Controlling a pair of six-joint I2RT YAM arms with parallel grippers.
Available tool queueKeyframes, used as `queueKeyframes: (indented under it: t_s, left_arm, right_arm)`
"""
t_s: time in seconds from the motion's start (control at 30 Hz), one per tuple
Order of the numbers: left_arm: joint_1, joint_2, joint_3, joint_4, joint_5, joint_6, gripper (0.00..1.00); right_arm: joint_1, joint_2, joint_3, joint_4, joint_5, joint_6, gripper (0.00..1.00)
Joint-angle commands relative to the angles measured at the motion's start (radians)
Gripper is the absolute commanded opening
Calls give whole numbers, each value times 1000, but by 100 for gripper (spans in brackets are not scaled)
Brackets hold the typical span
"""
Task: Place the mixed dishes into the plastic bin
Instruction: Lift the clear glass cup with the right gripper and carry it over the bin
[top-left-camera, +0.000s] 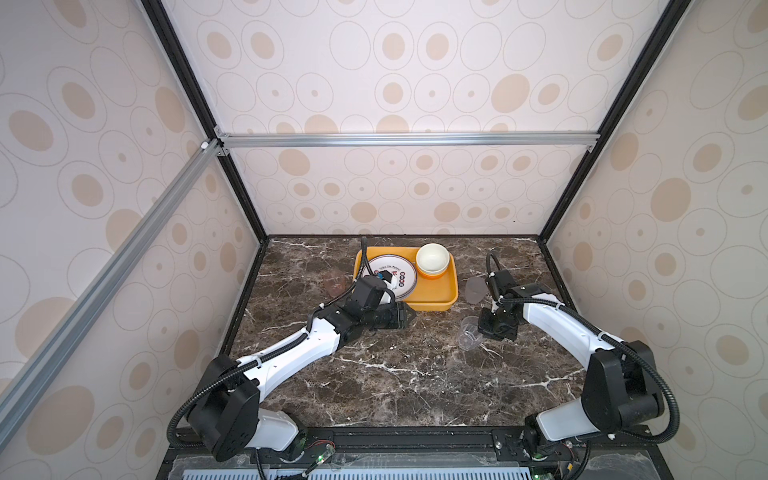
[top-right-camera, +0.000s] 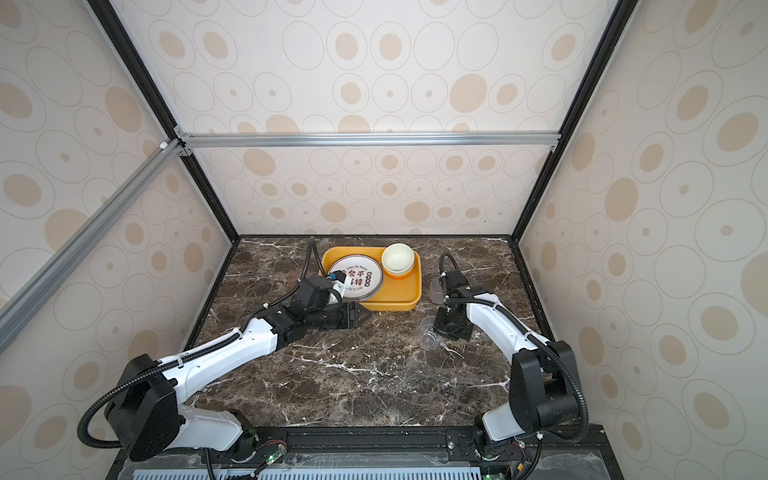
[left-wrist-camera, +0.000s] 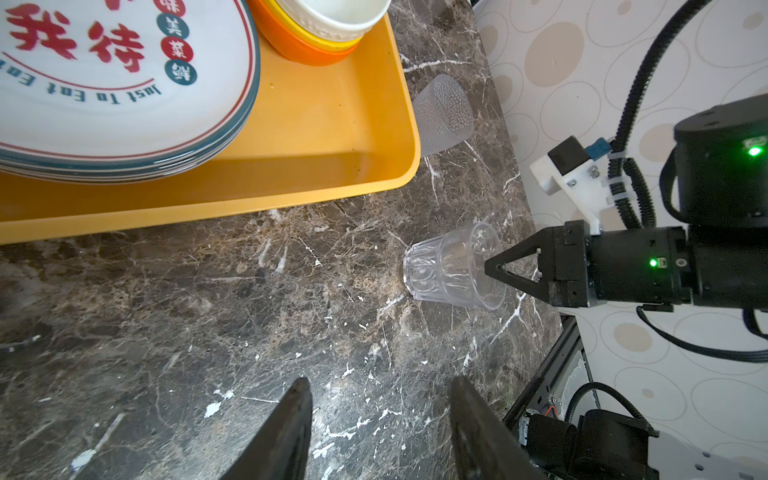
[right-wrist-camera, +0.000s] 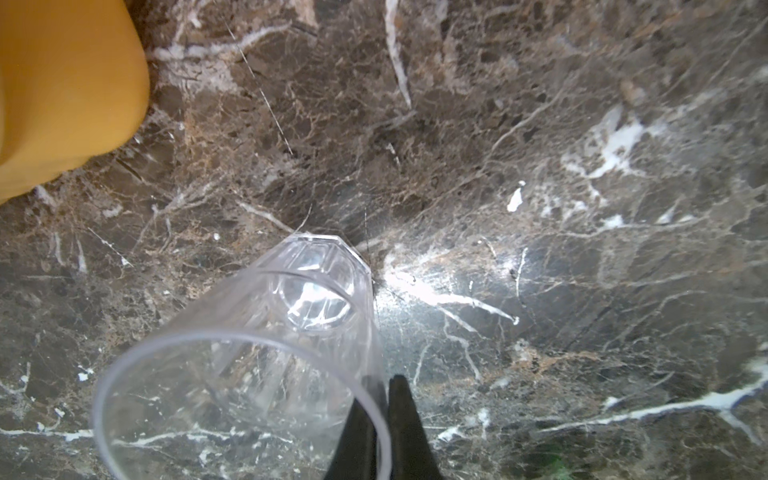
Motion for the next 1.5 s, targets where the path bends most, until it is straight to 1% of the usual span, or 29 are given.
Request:
queueKeyframes:
  t_s: [0.0, 0.3, 0.5, 0.53, 0.67, 0.7, 0.77, 1.03, 1.3, 1.33, 1.47]
  left_arm:
    - [-7, -6, 5, 15, -15, 7, 53]
    - [-7, -19, -9, 10, -44, 3, 54]
    - [3, -28, -16, -1, -65, -4, 56]
    - [6, -32, -19, -3, -67, -7, 58]
    - [20, -51, -35, -5, -78, -20, 60]
    - [27, -57, -42, -5, -80, -25, 62]
    - [36, -71, -51, -5, -84, -31, 63]
    - [90, -142, -96, -5, -101, -60, 63]
    - [132, -194, -123, -22, -105, -73, 62]
    - [138, -200, -127, -23, -105, -74, 62]
    - [151, -215, -137, -27, -105, -80, 62]
  right_arm:
    - [-5, -24, 29, -55, 28, -16, 7]
    - [-2, -41, 135, -122, 6, -58, 4]
    - [-2, -20, 245, -157, -13, -86, 4]
    - [-2, -11, 267, -164, -13, -92, 4]
    - [-2, 26, 347, -184, -13, -109, 4]
    - [-1, 35, 366, -186, -15, -114, 4]
    - [-1, 54, 402, -190, -19, -122, 4]
    - [15, 164, 578, -222, -25, -145, 4]
    - [21, 279, 711, -233, -27, -148, 4]
    - [48, 294, 725, -234, -28, -149, 4]
    - [59, 344, 777, -237, -30, -148, 4]
